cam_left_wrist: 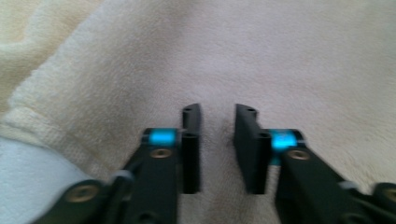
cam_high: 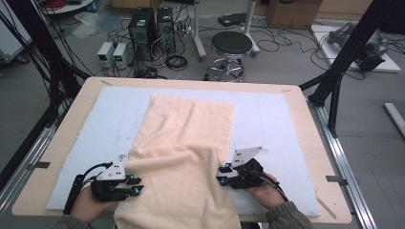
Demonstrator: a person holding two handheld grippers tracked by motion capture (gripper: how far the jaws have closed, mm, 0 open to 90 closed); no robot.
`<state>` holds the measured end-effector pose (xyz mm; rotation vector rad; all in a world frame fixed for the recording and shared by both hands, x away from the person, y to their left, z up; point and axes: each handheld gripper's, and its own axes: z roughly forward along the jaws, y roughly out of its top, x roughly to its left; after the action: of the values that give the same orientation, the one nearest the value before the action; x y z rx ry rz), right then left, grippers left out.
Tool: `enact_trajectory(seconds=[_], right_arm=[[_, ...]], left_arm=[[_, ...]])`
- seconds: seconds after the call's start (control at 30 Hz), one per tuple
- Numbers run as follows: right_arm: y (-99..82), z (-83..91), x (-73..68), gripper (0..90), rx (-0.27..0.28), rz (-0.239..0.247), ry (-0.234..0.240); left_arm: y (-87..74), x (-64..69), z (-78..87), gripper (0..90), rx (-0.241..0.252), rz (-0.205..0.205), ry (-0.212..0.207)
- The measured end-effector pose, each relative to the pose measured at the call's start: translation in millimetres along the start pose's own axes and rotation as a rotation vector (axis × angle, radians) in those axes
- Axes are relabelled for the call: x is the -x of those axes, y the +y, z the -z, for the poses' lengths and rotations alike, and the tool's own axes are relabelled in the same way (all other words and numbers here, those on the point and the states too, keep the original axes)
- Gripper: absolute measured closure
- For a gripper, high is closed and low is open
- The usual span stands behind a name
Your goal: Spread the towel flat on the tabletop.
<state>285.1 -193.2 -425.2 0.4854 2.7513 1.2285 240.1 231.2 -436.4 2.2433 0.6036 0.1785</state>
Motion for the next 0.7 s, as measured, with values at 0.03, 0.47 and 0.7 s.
enact_trajectory(seconds=[0.03, 0.47, 0.7], right_arm=[[2.3, -4.2, -1.1, 69.9, -0.01, 0.005, 0.011], [14.8, -20.3, -11.2, 77.8, -0.05, 0.07, 0.052], [11.6, -26.5, -9.8, 76.8, -0.093, 0.09, 0.029]], left_arm=[[-0.3, 0.1, 1.2, 81.0, -0.007, -0.008, -0.003], [-17.9, 0.0, 30.7, 88.4, -0.01, 0.013, 0.026], [-3.1, -0.8, 26.2, 69.2, 0.069, 0.009, 0.048]])
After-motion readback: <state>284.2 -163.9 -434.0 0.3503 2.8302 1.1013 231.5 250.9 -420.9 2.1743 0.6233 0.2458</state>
